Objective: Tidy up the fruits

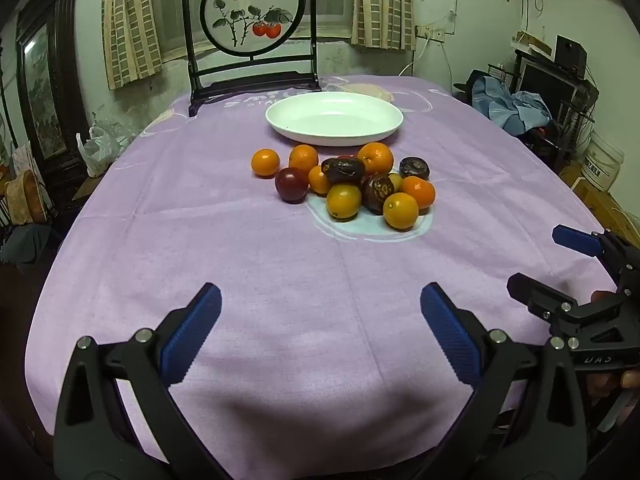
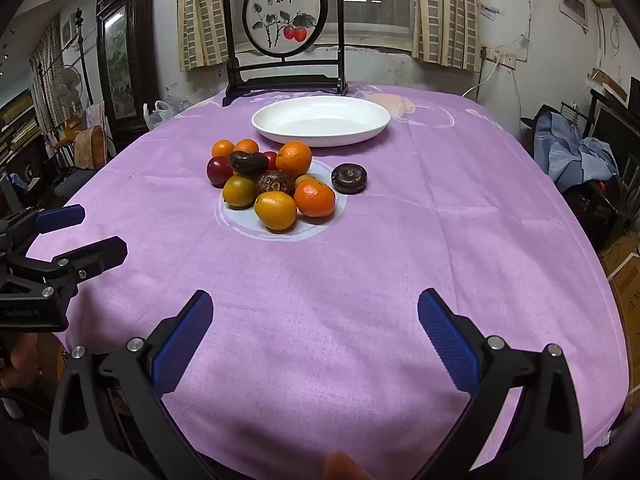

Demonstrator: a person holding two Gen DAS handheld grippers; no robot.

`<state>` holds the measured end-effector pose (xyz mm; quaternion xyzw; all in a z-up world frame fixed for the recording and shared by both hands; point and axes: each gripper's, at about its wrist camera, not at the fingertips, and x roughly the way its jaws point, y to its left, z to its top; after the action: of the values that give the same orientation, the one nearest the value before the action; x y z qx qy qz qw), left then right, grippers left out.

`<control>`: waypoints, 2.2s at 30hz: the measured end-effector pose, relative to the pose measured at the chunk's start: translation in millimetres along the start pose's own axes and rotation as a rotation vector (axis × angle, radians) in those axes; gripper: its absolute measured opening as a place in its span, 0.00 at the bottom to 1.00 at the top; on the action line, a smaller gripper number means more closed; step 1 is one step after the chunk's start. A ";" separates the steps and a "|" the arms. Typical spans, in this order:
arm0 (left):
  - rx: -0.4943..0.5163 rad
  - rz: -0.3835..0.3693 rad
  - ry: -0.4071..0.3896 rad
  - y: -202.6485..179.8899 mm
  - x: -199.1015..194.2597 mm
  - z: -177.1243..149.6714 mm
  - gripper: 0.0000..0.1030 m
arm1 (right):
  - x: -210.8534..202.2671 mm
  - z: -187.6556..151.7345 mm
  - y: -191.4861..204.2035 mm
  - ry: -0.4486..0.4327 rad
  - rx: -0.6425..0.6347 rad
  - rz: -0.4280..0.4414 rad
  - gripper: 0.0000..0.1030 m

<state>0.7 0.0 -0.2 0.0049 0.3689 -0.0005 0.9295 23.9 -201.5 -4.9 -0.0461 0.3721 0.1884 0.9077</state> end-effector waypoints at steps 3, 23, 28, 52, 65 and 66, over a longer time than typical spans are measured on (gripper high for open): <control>0.006 0.004 -0.004 -1.2 0.0 -0.5 0.98 | 0.2 -0.2 0.3 0.003 0.000 0.000 0.99; 0.015 0.006 0.009 -2.9 5.1 -7.2 0.98 | -0.2 -2.8 3.9 0.008 -0.002 0.005 0.99; 0.017 0.004 0.008 -2.3 4.9 -7.3 0.98 | 1.1 -3.2 3.0 0.008 -0.002 0.005 0.99; 0.016 0.008 0.011 -3.1 5.4 -6.6 0.98 | 1.5 -3.3 5.1 0.011 -0.006 0.000 0.99; 0.014 0.009 0.013 -3.1 6.3 -9.0 0.98 | 2.5 -3.7 8.5 0.011 -0.016 -0.001 0.99; 0.015 0.009 0.014 -3.0 6.7 -10.0 0.98 | 2.4 -3.8 8.5 0.011 -0.016 0.000 0.99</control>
<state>-1.3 -2.8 -12.1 0.0133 0.3753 0.0011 0.9268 19.9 -193.7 -8.8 -0.0545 0.3757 0.1909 0.9053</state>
